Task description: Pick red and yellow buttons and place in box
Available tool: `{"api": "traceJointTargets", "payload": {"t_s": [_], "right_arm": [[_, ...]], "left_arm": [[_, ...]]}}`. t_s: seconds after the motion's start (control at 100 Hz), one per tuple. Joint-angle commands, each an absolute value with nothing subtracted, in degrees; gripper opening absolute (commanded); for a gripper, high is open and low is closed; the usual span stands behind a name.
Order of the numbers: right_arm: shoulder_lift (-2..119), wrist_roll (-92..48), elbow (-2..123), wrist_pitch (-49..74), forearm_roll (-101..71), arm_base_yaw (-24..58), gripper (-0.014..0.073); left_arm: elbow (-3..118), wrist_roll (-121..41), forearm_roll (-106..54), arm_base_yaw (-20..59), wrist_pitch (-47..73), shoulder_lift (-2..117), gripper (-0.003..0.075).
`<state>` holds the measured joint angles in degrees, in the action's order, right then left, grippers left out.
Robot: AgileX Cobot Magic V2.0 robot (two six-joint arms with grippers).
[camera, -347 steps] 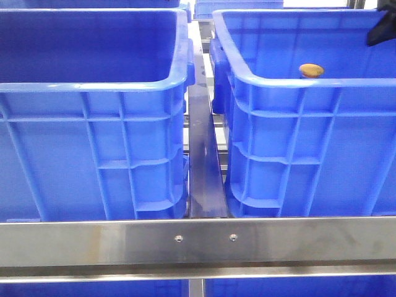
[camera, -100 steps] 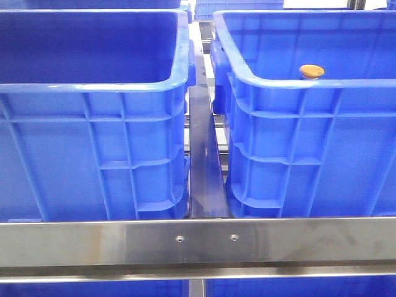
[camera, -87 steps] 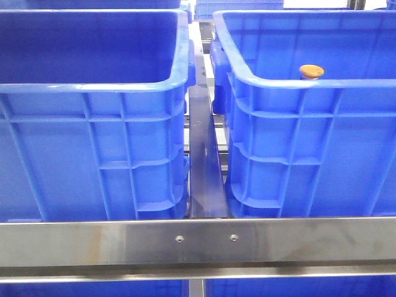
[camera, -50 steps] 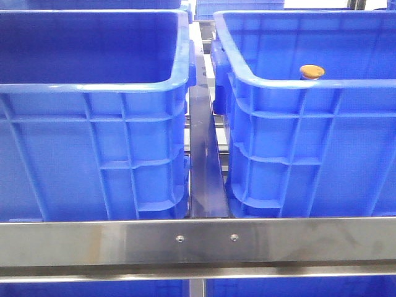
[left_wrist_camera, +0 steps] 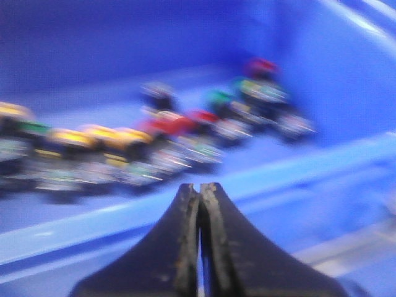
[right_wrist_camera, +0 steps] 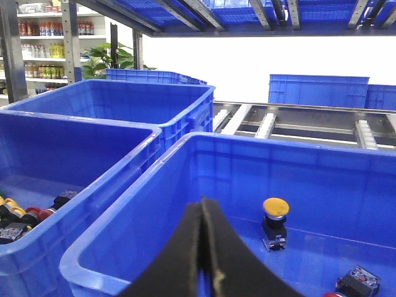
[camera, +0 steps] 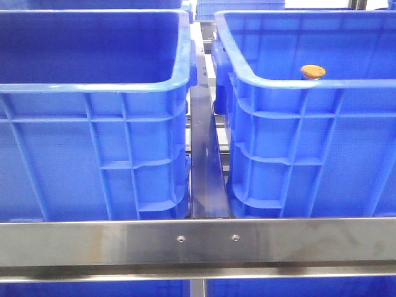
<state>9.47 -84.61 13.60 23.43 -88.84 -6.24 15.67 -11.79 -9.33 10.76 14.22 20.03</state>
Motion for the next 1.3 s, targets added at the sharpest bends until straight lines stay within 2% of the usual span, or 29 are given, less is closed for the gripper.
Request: {"api": "traceJointTargets", "payload": {"t_s": [0.0,0.06,0.28,0.39,0.43,1.29], "right_arm": [[10.1,-84.8,15.1,23.4,-90.7,-6.2,-0.0064],[10.1,-84.8,15.1,23.4,-90.7,-6.2,-0.0064],[10.1,-84.8,15.1,23.4,-90.7,-6.2,-0.0064],[10.1,-84.8,15.1,23.4,-90.7,-6.2,-0.0064],[10.1,-84.8,15.1,23.4,-90.7,-6.2,-0.0064],[10.0,-84.8,15.1,23.6,-90.7,-6.2,-0.0064]], "left_arm": [[14.0,-4.9,-4.0,7.4,5.9,16.6,-0.0020],[11.3,-0.6,-2.8,5.6,4.0,13.9,-0.0020],[3.3,-0.6,-2.1,0.0,2.2,5.1,-0.0020],[-3.4,-0.6,-2.3,-0.8,-4.1,-0.2,-0.0020],[-3.0,-0.6,-2.3,-0.8,1.8,-2.7,-0.0020],[-3.1,-0.7,-2.4,-1.0,1.9,-2.1,-0.0020]]}}
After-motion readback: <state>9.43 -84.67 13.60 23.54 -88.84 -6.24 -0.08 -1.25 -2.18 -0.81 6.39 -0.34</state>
